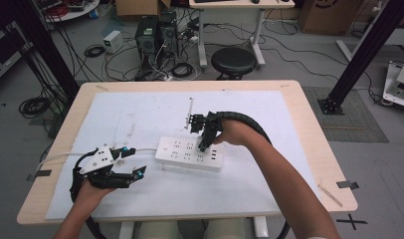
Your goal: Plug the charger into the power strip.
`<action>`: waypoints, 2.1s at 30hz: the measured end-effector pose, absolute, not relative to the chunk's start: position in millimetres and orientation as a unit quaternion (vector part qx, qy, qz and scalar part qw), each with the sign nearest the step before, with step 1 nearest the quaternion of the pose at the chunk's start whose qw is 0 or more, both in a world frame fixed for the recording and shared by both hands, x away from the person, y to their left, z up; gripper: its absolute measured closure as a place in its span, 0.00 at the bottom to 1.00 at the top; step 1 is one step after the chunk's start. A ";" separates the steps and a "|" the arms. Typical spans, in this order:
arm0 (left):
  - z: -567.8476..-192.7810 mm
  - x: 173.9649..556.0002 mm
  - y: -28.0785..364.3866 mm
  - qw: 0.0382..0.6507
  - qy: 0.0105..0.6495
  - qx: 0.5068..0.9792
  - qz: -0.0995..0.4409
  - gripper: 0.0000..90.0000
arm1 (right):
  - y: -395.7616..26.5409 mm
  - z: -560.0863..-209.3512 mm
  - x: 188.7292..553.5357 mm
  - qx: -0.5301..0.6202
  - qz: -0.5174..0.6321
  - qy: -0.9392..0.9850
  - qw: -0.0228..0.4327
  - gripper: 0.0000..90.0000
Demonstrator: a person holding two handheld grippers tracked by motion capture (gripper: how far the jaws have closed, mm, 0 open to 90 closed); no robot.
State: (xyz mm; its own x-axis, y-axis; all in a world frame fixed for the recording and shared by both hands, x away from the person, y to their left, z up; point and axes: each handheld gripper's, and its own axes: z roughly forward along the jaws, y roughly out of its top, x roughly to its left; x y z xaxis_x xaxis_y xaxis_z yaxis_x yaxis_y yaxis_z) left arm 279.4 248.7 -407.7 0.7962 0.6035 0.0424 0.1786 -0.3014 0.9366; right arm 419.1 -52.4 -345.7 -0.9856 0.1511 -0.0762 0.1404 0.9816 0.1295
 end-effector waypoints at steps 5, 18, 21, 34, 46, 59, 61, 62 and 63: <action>-408.2 278.7 249.1 0.537 0.252 0.780 0.198 0.31 | -43.7 -345.5 419.7 0.058 0.037 0.996 0.047 0.71; -411.8 276.9 252.9 0.536 0.256 0.780 0.200 0.31 | -36.1 -354.1 420.5 0.052 0.013 0.997 0.048 0.71; -412.9 276.4 252.3 0.538 0.256 0.778 0.199 0.31 | -36.6 -354.9 421.5 0.059 0.017 0.997 0.042 0.71; -414.3 277.4 251.7 0.540 0.257 0.776 0.199 0.31 | -36.1 -360.3 423.6 0.074 0.023 0.996 0.037 0.71; -412.0 278.2 253.9 0.542 0.258 0.774 0.199 0.31 | -53.9 -363.3 422.0 0.103 0.101 0.989 0.037 0.68; -411.7 279.8 254.5 0.548 0.259 0.770 0.200 0.31 | -83.3 -347.4 419.4 0.197 0.189 0.962 0.029 0.18; -411.7 280.1 254.4 0.549 0.259 0.769 0.200 0.31 | -90.4 -343.7 416.5 0.220 0.216 0.950 0.044 0.18; -411.6 280.2 254.3 0.549 0.259 0.769 0.200 0.31 | -94.1 -342.0 414.9 0.229 0.228 0.945 0.053 0.18; -411.5 280.2 254.2 0.550 0.260 0.768 0.200 0.31 | -98.2 -340.7 413.6 0.233 0.241 0.940 0.056 0.18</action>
